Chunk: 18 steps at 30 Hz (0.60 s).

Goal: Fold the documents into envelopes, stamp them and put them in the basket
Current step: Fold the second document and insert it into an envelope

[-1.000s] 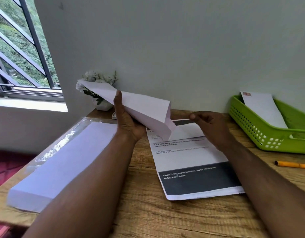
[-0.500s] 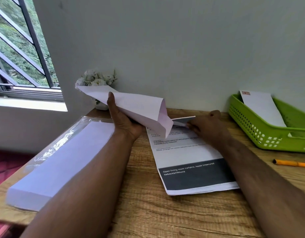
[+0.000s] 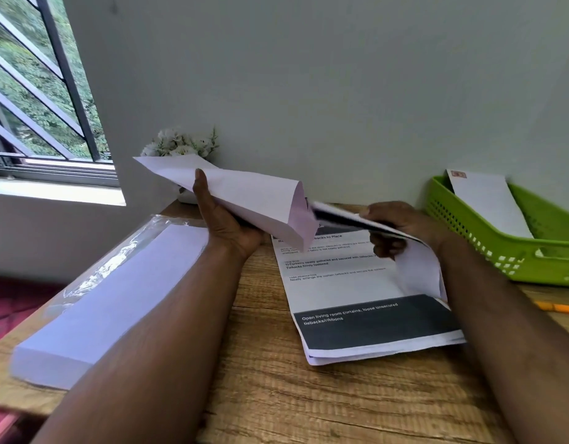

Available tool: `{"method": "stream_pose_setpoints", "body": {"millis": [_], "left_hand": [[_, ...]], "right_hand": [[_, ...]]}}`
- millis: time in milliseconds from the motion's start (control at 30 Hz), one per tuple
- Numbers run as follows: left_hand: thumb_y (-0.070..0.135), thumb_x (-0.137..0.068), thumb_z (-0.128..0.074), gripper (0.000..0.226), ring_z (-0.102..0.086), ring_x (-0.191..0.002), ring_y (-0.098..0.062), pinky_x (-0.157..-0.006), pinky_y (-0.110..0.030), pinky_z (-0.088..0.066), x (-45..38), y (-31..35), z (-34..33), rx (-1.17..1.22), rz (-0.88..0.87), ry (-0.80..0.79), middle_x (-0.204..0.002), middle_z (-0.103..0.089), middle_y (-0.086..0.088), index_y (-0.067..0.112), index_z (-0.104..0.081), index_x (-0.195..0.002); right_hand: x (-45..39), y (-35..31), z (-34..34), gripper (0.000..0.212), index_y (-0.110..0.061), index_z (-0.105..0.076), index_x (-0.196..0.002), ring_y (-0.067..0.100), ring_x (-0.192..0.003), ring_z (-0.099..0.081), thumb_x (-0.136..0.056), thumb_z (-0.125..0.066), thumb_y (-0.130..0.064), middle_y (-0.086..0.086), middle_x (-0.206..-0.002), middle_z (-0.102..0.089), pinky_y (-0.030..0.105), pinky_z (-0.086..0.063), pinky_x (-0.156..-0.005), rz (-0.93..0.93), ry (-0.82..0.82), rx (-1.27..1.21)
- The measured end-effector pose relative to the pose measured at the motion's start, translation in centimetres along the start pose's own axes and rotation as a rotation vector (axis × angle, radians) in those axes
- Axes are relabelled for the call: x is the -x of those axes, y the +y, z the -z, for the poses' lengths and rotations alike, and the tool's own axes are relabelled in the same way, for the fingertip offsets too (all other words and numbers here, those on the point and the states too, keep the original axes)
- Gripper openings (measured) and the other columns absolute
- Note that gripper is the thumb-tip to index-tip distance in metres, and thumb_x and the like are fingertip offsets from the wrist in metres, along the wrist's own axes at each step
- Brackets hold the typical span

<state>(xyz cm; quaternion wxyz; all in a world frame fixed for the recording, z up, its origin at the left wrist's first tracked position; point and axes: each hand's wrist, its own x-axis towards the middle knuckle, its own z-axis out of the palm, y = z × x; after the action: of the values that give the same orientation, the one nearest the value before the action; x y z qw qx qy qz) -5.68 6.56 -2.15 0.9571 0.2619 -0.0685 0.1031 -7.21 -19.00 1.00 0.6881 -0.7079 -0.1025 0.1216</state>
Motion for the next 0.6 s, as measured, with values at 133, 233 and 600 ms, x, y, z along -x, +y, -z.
{"method": "stream_pose_setpoints", "body": {"millis": [133,233,600], "left_hand": [[0.07,-0.077,-0.054,0.059,-0.064,-0.091,-0.028,-0.096,-0.049,-0.045,-0.2,-0.1,0.1,-0.016,0.02,-0.029,-0.093,-0.064,-0.007,0.018,-0.058,-0.103],[0.069,-0.067,-0.063,0.068,-0.057,-0.104,-0.031,-0.105,-0.054,-0.036,-0.3,-0.3,0.1,-0.009,0.044,-0.061,-0.098,-0.062,-0.009,0.016,-0.056,-0.109],[0.074,-0.07,-0.059,0.075,-0.052,-0.112,-0.039,-0.103,-0.061,-0.035,-0.4,-0.6,0.3,0.108,0.11,-0.089,-0.102,-0.057,-0.014,0.017,-0.05,-0.118]], "right_hand": [[-0.4,0.8,0.0,0.033,-0.011,-0.047,-0.06,0.012,-0.032,-0.027,-0.09,-0.058,-0.016,0.001,-0.039,-0.035,0.019,-0.021,-0.038,-0.149,0.045,0.069],[-0.6,0.9,-0.1,0.039,-0.014,-0.054,-0.052,0.011,-0.033,-0.025,-0.091,-0.058,-0.017,0.0,-0.04,-0.034,0.019,-0.021,-0.038,-0.136,0.108,0.023],[-0.3,1.1,-2.3,0.016,-0.011,-0.067,-0.072,0.009,-0.036,-0.035,-0.086,-0.068,-0.02,-0.002,-0.045,-0.047,0.018,-0.028,-0.039,0.067,0.281,0.152]]}}
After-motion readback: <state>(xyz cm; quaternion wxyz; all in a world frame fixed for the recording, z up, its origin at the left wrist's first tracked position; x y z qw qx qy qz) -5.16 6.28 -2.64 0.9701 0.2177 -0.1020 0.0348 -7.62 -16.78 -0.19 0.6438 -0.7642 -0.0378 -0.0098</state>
